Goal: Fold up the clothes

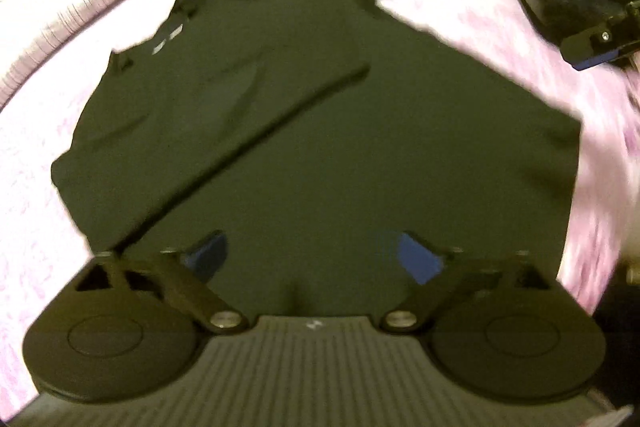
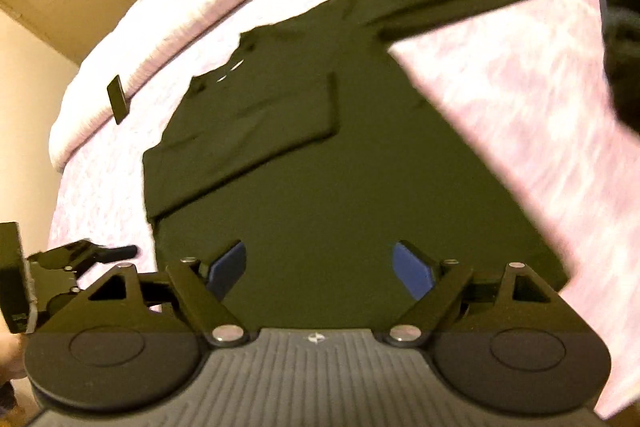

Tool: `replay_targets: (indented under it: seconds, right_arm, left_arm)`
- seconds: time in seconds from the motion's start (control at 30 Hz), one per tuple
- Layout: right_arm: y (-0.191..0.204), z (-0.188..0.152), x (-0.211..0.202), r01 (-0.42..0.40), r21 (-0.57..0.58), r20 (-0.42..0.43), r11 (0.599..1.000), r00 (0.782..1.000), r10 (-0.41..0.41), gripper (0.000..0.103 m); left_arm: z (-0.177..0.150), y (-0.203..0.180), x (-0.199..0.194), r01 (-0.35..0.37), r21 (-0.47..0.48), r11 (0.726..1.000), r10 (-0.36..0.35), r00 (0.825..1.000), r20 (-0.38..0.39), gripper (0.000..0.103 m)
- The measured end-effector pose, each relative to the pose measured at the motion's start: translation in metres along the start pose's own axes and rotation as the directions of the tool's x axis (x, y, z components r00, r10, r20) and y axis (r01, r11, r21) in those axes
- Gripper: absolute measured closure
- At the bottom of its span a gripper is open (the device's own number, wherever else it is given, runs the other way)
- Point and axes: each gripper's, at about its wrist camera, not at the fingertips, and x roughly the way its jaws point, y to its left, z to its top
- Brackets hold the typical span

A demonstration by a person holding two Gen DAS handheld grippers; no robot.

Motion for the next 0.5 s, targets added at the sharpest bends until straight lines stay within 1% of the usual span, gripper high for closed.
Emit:
replay_targets:
  seconds: [0.07, 0.13, 0.2, 0.3, 0.37, 0.43, 0.5]
  right_arm:
    - [-0.035, 0.035, -0.018, 0.011, -0.052, 0.021, 0.999, 1.000, -0.010, 0.020]
    - [-0.065, 0.067, -0.033, 0.033, -0.071, 0.038, 0.997, 0.999, -0.030, 0.020]
    - [-0.089, 0.098, -0.042, 0.051, -0.073, 0.044, 0.996, 0.998, -0.048, 0.020]
    - [-0.107, 0.144, -0.054, 0.062, -0.085, 0.064, 0.994, 0.996, -0.056, 0.020]
    - [-0.115, 0.176, -0.064, 0.072, -0.109, 0.078, 0.991, 0.995, -0.063, 0.020]
    - [-0.116, 0.209, -0.074, 0.108, -0.171, 0.086, 0.979, 0.992, -0.094, 0.020]
    - [-0.114, 0.244, -0.083, 0.148, -0.255, 0.081, 0.956, 0.988, -0.131, 0.020]
  left_arm:
    - [0.027, -0.031, 0.004, 0.001, -0.028, 1.000, -0.001, 1.000, 0.018, 0.004]
    - [0.059, -0.065, 0.011, 0.022, -0.006, 1.000, -0.022, 0.999, 0.028, 0.001]
    - [0.083, -0.090, 0.013, 0.029, 0.035, 0.999, -0.031, 0.998, 0.056, 0.001]
    - [0.119, -0.119, 0.021, 0.047, 0.075, 0.996, -0.054, 0.994, 0.096, 0.001]
    - [0.139, -0.135, 0.029, 0.031, 0.134, 0.990, -0.050, 0.988, 0.146, 0.001]
    - [0.163, -0.152, 0.044, 0.028, 0.183, 0.983, -0.067, 0.975, 0.211, 0.001]
    - [0.185, -0.171, 0.063, 0.009, 0.260, 0.966, -0.073, 0.968, 0.239, 0.001]
